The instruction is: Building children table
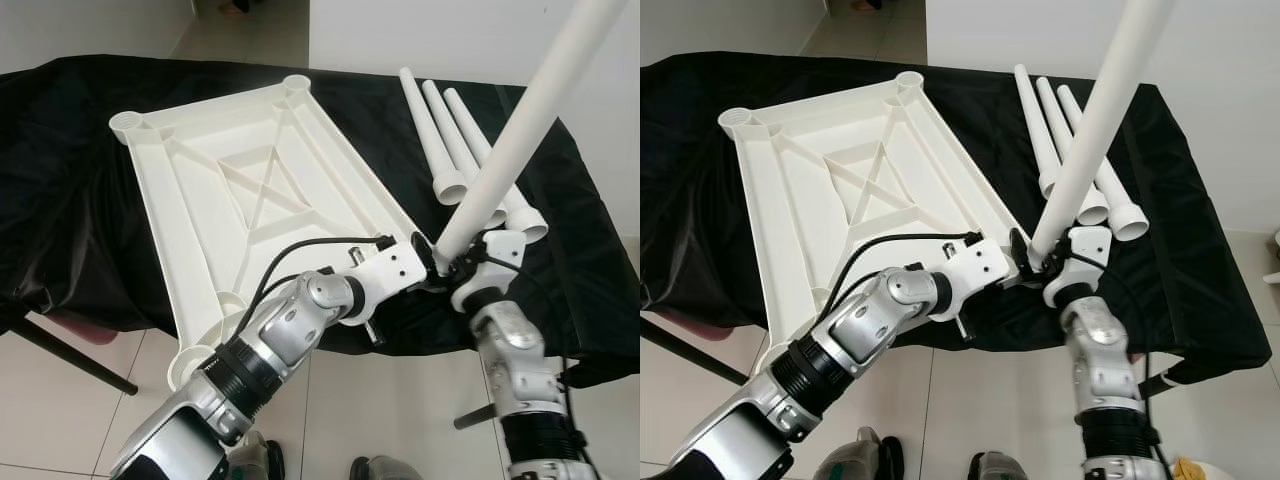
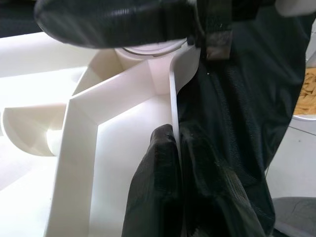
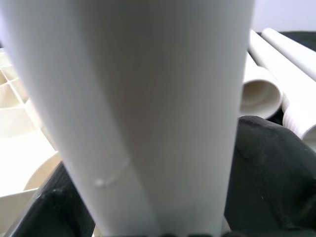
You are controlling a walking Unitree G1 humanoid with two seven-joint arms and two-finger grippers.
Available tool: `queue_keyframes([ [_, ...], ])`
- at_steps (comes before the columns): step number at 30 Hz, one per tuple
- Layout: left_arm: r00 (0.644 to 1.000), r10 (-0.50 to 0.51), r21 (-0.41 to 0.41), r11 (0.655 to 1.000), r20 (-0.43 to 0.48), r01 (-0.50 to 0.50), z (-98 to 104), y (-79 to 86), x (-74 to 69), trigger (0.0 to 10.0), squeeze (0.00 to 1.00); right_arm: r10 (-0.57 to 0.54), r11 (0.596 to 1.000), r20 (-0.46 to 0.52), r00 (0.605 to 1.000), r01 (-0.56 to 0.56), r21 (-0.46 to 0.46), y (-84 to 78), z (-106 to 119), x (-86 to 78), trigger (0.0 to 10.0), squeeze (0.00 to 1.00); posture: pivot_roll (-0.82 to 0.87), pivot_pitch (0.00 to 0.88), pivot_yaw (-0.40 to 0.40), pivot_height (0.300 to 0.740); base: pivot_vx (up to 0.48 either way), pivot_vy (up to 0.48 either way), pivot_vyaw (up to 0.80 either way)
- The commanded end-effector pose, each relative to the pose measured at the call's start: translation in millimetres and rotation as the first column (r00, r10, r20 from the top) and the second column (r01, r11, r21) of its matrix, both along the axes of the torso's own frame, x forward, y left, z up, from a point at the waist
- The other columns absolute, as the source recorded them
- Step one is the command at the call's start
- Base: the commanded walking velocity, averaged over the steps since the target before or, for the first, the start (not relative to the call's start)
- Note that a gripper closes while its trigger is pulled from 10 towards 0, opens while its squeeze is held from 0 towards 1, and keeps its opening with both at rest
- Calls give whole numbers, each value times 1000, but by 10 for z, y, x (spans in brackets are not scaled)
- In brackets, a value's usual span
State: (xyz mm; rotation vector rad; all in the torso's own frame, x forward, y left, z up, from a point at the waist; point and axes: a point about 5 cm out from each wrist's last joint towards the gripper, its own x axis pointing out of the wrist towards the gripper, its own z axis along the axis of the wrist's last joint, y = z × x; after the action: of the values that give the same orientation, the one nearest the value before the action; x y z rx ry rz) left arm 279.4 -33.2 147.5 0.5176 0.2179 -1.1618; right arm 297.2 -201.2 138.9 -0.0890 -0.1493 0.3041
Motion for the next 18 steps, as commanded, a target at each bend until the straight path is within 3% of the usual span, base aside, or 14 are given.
queue_keyframes([
  [1, 995, -96, 16, 995, -31, 97, -47, -68, -105, 10000, 0, 58, 998, -15, 998, -59, -25, -32, -54, -12, 10000, 0, -56, 50, 18, 740, 0, 0, 0],
  [6, 995, -98, 16, 995, -30, 99, -44, -68, -107, 10000, 0, 150, 986, -58, 987, -153, -59, -168, -107, 15, 10000, 0, -55, 50, 21, 740, 0, 0, 0],
  [18, 994, -101, 20, 995, -30, 101, -40, -51, -111, 10000, 0, 192, 974, -135, 972, -206, -95, -337, -272, 14, 10000, 0, -51, 57, 34, 740, 0, 0, 0],
])
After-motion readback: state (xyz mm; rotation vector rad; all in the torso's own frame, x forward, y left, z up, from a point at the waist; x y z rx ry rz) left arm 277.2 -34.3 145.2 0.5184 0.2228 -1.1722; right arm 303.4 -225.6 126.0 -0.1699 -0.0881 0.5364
